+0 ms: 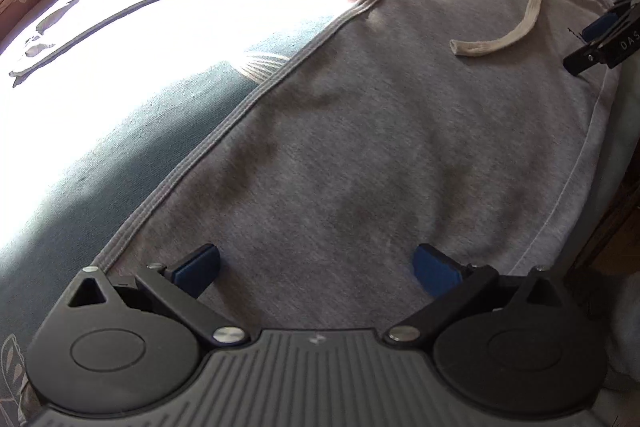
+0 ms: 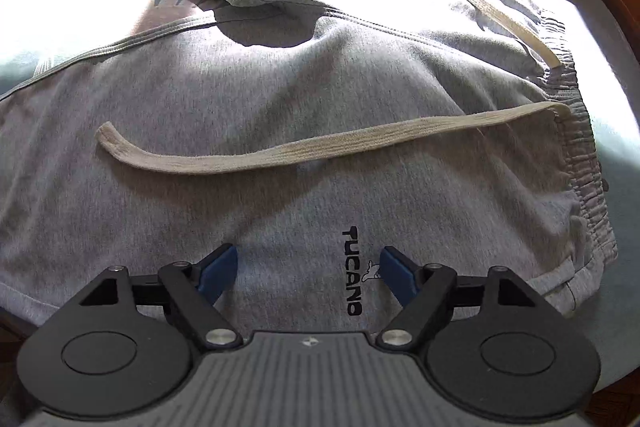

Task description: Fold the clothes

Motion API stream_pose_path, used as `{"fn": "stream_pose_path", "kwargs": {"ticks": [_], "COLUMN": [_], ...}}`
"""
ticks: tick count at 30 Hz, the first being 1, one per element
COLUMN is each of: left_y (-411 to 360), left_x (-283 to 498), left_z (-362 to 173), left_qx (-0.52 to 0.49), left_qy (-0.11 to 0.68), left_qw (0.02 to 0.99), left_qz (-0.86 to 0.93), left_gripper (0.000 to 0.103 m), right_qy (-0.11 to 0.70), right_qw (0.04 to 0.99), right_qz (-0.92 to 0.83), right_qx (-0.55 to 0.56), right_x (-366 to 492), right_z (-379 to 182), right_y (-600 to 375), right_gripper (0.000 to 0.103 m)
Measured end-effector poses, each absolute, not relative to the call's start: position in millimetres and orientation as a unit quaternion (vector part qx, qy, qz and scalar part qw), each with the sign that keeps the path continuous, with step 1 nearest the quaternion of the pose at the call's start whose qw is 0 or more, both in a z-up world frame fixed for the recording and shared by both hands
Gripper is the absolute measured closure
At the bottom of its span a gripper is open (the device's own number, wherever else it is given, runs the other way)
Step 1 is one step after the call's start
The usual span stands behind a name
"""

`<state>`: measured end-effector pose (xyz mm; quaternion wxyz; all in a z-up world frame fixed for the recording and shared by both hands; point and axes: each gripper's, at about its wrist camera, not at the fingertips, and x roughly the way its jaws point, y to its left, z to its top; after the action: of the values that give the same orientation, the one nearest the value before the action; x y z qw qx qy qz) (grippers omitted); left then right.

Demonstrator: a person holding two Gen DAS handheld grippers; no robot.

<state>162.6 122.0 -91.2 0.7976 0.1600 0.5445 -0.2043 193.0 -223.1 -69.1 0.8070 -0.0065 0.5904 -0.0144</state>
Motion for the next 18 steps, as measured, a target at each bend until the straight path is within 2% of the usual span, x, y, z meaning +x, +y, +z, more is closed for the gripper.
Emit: {"fn": "stream_pose_path", "kwargs": {"ticks": [1,3,6,12,16,18], "left_y": [135.6,156.8,171.3,118.4,91.0,84.4], "left_x": [163.7,163.5,167.5,186.0,210.5,225.3], "left_z": [-92.2,-92.3,-87.1,-60.2,-77.8,-87.2], "left_qx": [0.138,0.120,0.102,0.071,-0.006,-0.007], "left_qy": [0.558,0.579,0.600,0.532,0.532,0.534], "left_qw": [0.798,0.794,0.788,0.819,0.813,0.816], "left_qz": [-0.181,-0.140,-0.095,-0.201,-0.237,-0.222], "left_gripper": [0.000,0.000,0.003,0.002,0.002,0.002], "right_qy": [0.593,0.598,0.597,0.591,0.589,0.588], "right_qw": [0.805,0.801,0.802,0.806,0.808,0.808], "right_qz": [-0.019,-0.024,-0.020,-0.018,-0.018,-0.019], "right_qx": [0.001,0.014,-0.003,-0.004,-0.004,-0.004], "right_x": [191.9,188.8,184.8,181.7,181.0,181.1], "right_z": [-71.0,-74.1,-76.8,-76.8,-77.1,-77.2], "right_y": [-223.3,-221.9,-215.4,-214.7,-214.5,-214.3], "right_gripper": [0.010,0.000,0.000,0.000,0.000,0.000]}}
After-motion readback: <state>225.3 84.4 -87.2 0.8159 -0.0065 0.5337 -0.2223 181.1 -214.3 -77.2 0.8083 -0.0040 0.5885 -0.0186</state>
